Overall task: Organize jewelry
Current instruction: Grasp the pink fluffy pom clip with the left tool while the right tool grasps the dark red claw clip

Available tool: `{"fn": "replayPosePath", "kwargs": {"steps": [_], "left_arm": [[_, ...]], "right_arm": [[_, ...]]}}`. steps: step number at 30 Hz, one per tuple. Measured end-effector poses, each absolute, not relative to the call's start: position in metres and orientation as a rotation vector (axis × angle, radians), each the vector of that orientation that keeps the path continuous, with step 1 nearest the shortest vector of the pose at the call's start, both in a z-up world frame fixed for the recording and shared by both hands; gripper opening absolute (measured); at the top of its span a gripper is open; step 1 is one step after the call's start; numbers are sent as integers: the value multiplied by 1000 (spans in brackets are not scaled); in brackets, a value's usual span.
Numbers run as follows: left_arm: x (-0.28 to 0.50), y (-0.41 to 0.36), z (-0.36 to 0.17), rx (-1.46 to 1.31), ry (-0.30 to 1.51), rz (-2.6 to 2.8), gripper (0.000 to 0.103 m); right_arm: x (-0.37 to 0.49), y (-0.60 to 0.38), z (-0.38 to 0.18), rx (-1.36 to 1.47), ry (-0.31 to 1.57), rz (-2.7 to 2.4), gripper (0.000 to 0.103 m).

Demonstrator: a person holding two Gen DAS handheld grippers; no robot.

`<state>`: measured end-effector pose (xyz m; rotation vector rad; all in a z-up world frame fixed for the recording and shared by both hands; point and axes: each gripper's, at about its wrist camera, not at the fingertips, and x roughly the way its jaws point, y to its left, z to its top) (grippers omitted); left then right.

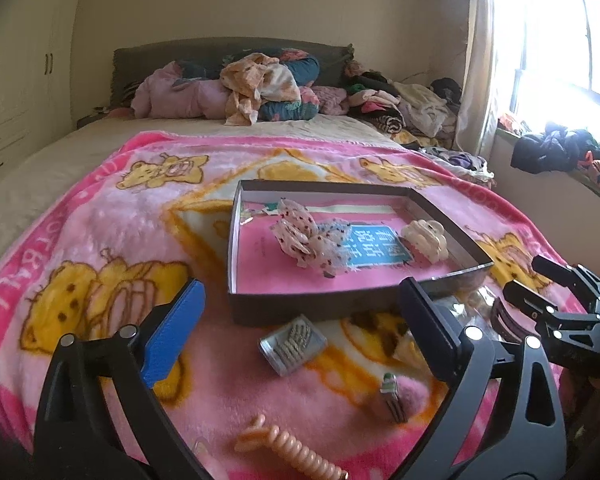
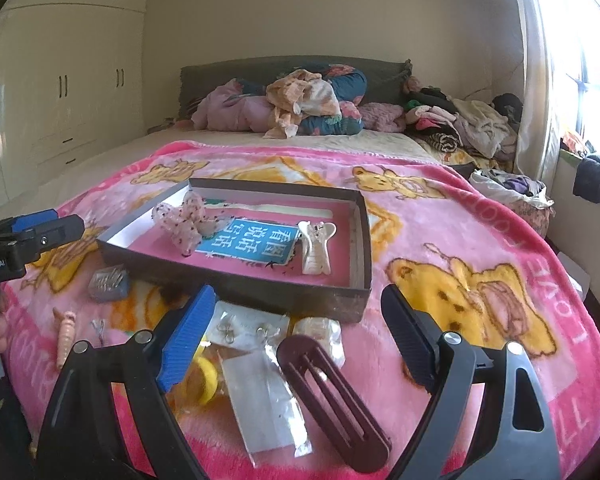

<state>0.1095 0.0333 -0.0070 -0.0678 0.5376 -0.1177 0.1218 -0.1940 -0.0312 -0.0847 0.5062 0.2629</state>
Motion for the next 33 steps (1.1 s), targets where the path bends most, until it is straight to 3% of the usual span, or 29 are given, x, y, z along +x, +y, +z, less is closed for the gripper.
{"fn": "replayPosePath", "kwargs": {"steps": [33], "left_arm": [[88,-17,-40,36,649,-301,89]], "right_arm": [[99,-229,-63,-32,650,198,82]]}}
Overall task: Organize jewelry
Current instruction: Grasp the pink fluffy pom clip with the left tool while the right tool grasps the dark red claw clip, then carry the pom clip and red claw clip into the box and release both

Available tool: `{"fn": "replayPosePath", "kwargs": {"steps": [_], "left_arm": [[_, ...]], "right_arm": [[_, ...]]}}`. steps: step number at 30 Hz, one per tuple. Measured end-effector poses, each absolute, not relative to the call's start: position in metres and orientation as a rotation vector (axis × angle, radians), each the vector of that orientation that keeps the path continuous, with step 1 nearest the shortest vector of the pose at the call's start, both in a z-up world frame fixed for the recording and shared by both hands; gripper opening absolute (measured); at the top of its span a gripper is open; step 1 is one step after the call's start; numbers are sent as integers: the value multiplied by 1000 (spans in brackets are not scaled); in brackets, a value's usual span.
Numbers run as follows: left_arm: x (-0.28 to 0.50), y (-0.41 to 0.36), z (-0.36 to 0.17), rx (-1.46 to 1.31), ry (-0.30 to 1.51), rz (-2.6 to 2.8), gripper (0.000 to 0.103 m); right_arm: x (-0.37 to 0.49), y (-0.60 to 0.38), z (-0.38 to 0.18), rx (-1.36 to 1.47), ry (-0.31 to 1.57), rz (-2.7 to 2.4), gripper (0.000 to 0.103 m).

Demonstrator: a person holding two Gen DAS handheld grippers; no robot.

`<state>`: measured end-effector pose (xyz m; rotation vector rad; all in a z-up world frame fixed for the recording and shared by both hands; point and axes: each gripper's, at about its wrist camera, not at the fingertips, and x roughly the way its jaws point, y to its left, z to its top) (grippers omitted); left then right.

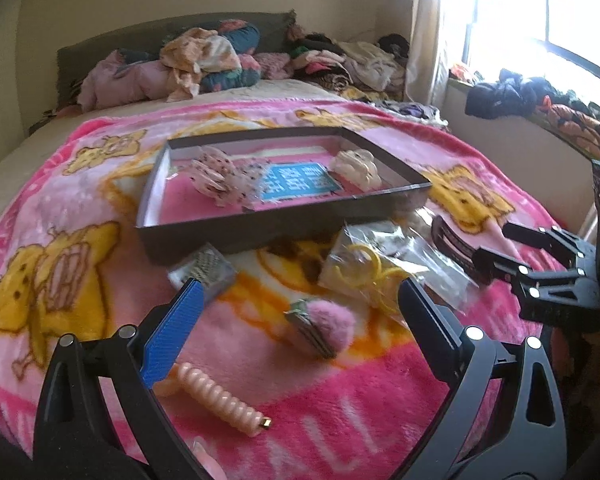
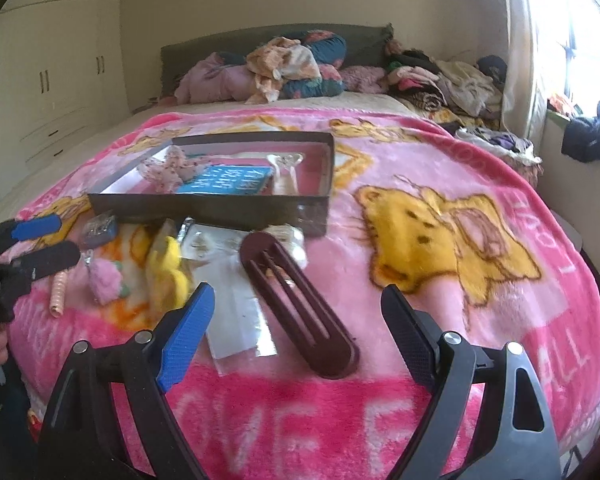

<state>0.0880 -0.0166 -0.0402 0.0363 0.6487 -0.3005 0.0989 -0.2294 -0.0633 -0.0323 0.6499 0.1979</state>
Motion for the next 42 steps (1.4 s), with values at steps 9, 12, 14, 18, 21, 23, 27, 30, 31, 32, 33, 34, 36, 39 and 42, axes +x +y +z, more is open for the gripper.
{"fn": "replayPosePath", "kwargs": {"steps": [9,12,14,18,21,23,27,30,31,32,33,34,36,39,42], "left_arm": [[97,-36,-59,83,717,-324,89],[102,-39,-65,86,741,-327,86],[107,-40,-68,92,757,-324,84],[113,-41,-73,89,781,-320,79],[114,-42,-75,89,789,-323,73],[117,-41,-76,79,799,-325,69],[118,-40,-79,64,810,-322,63],[119,-40,-79,60,814,-321,56],[119,-41,-80,59,816,-321,52],[119,-40,-80,58,819,-321,47],[119,-40,-80,58,822,-321,45],[119,-40,-81,57,827,-319,40],[119,-38,-81,54,830,-319,31],[119,-35,-80,42,829,-321,23],[117,-33,-78,22,825,-329,21]], "right_arm": [[124,-239,-77,-30,739,215,72],[133,-240,-81,-30,767,234,65],[138,-240,-83,-26,781,251,65],[146,-239,-88,-33,812,275,61],[149,-238,-89,-27,818,298,50],[150,-237,-89,-20,819,315,41],[148,-238,-88,0,820,344,24],[146,-238,-87,23,819,370,15],[144,-239,-87,26,813,363,15],[143,-239,-87,27,812,362,14],[143,-239,-86,30,811,361,13],[142,-241,-86,39,809,359,13],[140,-244,-85,60,803,354,12],[137,-254,-82,109,792,341,11],[135,-259,-79,140,779,345,11]]}}
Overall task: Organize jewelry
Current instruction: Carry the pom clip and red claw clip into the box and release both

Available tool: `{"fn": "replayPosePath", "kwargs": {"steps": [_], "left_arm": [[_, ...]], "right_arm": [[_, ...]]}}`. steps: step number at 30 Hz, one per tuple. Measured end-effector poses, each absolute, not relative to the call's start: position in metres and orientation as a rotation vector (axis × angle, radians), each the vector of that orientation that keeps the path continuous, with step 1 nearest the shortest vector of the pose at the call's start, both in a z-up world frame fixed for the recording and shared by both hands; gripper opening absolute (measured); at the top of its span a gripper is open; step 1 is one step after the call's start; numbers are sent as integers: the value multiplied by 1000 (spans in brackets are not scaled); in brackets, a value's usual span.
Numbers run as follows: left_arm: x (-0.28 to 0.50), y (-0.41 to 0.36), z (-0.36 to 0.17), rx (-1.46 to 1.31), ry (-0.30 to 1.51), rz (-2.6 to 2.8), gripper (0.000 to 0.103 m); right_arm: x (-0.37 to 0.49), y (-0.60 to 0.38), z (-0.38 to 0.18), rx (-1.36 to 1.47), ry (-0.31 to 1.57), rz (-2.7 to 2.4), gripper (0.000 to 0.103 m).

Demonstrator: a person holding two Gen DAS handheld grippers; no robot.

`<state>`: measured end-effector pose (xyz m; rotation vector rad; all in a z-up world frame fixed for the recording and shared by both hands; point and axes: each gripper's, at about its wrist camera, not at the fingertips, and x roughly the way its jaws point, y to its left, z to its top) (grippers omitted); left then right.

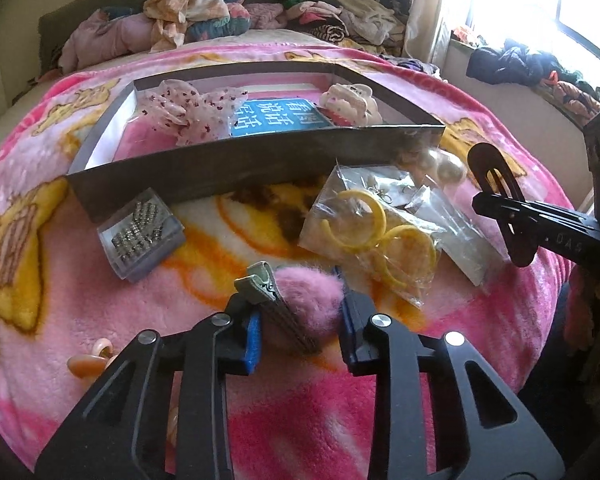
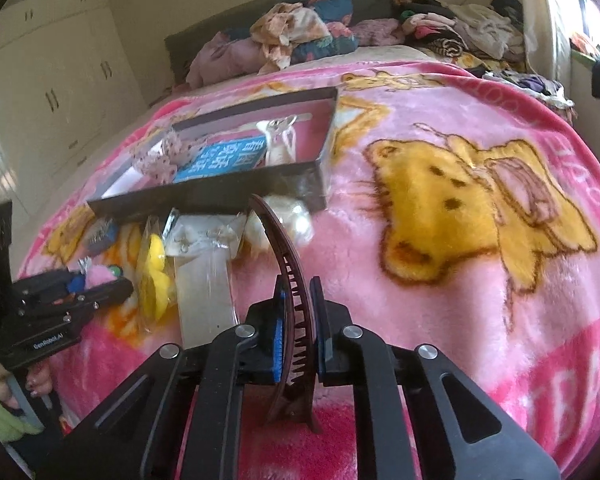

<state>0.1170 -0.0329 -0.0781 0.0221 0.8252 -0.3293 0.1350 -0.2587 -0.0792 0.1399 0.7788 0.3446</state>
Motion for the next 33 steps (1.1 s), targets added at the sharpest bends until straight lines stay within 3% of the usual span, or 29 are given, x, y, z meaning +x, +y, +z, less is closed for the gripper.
{"fn": "replayPosePath", "kwargs": {"steps": [33], "left_arm": [[144,27,-31,-119,696,-211,21]], "right_arm": [[157,-190,-38,103,730,494,11]]}}
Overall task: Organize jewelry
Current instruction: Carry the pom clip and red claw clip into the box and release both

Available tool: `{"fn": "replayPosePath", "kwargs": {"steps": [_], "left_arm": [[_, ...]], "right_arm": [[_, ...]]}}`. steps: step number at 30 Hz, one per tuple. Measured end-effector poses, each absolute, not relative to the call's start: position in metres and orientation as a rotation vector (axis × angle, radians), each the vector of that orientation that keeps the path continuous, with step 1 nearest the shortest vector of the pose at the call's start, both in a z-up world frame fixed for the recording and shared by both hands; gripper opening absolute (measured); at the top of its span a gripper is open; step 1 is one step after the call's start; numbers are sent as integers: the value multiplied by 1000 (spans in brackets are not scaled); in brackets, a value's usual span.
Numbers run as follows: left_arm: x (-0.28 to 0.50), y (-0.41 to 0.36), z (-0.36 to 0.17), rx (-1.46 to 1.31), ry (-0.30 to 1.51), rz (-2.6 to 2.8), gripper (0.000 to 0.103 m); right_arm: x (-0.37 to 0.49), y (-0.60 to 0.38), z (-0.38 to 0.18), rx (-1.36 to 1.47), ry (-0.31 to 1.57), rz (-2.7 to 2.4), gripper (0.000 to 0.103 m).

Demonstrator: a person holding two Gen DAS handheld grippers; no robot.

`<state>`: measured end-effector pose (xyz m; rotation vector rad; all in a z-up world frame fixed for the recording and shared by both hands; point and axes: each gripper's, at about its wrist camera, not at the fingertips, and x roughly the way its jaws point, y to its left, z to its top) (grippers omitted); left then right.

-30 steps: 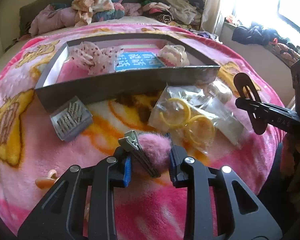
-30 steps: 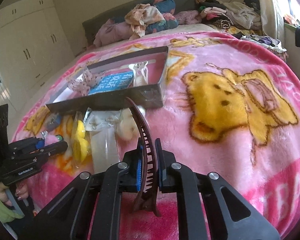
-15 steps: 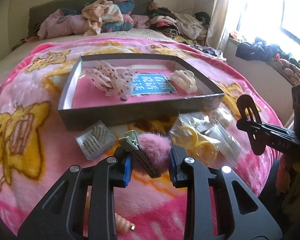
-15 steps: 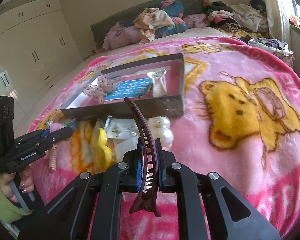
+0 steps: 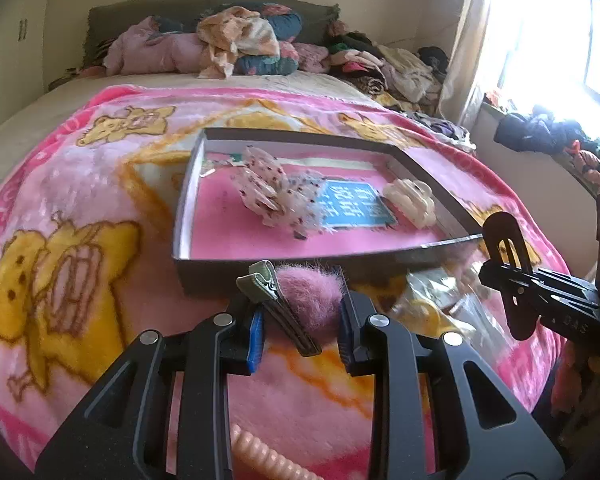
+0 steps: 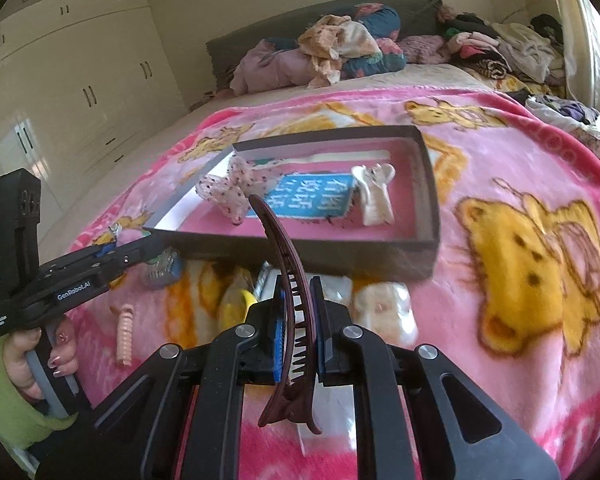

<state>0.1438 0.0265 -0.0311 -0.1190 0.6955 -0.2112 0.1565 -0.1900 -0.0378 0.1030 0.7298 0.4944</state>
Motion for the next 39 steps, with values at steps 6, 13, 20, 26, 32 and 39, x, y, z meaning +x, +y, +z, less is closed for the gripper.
{"fn": "replayPosePath", "kwargs": {"steps": [6,13,20,26,32,39], "left_arm": [[151,33,-28,-137,687,-191,21],[166,39,-24,-150,678,-173,21],[184,43,-24,-155,679,-162,21],[200,42,-29,-149,702,-157,21],[217,34,-32,-121,727,-164,21],[234,29,-39,-100,766,-162,21]], "right_arm": [[171,-179,-31,93,720,504,11],[190,-171,-26,71,717,493,11],[210,-170,-21,67,706,478,11],[232,-168,-19,62,706,465,11],[251,-166,-21,54,717,450,11],[271,-165,-27,51,742,430,11]]}}
